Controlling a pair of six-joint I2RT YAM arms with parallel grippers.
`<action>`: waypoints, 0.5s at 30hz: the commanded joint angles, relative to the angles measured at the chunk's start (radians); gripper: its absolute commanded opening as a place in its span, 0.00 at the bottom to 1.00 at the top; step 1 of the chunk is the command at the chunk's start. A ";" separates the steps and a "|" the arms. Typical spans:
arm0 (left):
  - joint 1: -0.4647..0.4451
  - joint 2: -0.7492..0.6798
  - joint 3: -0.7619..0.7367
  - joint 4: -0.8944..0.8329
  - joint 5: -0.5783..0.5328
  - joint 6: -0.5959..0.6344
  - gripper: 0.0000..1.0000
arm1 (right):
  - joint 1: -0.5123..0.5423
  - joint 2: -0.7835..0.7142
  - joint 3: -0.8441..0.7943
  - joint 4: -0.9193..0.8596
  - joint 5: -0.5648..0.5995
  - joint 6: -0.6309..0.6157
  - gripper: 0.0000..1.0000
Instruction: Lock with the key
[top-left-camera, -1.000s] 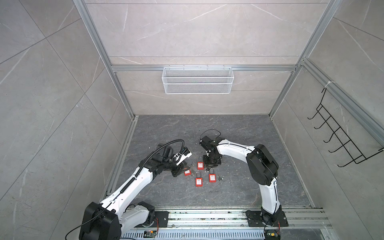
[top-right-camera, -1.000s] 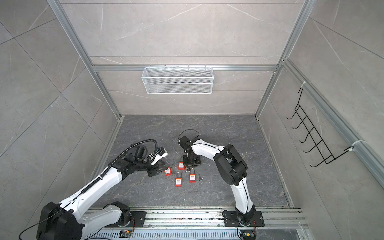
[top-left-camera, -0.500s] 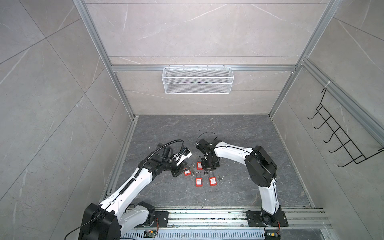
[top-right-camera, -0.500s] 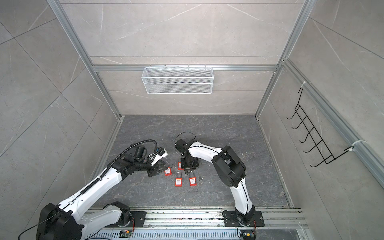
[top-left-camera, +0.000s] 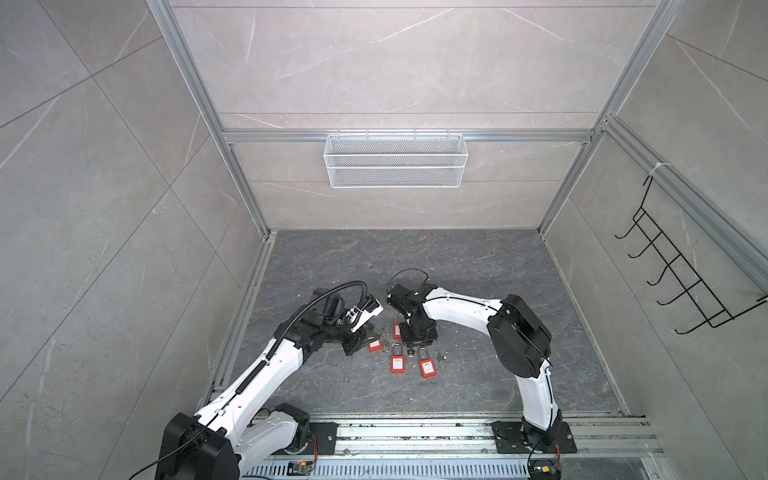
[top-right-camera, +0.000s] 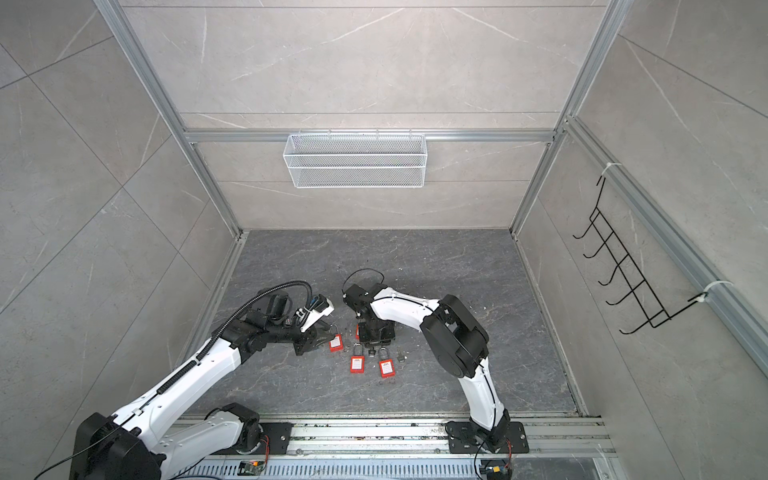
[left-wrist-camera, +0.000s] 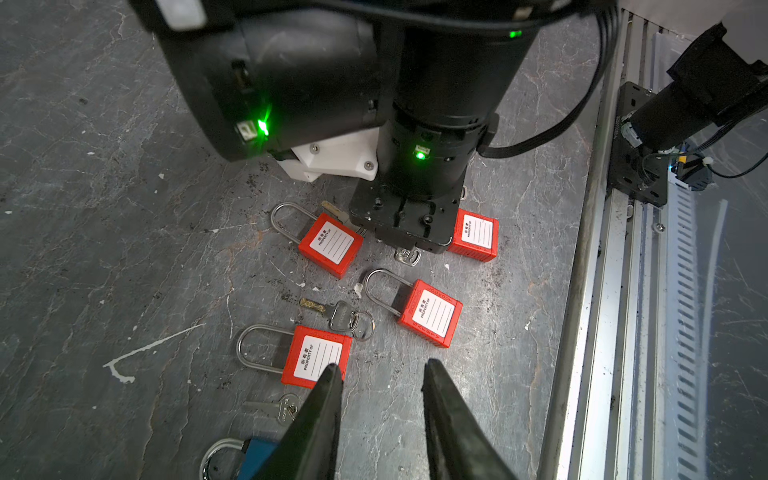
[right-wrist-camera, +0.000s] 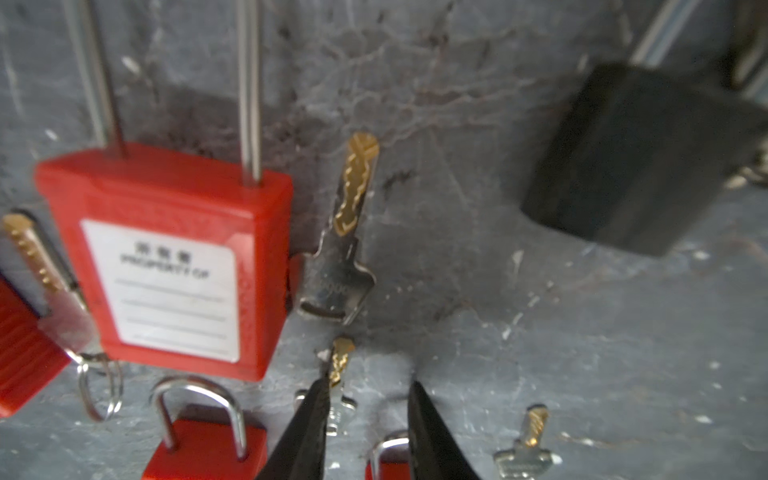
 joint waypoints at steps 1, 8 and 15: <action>0.005 -0.017 -0.004 0.034 0.009 -0.007 0.35 | 0.027 -0.047 0.031 -0.077 0.065 0.019 0.35; 0.005 -0.010 -0.003 0.038 0.009 -0.008 0.36 | 0.069 -0.054 0.048 -0.125 0.123 0.017 0.36; 0.005 -0.014 -0.006 0.041 0.006 -0.010 0.36 | 0.080 -0.117 0.024 -0.170 0.128 0.041 0.36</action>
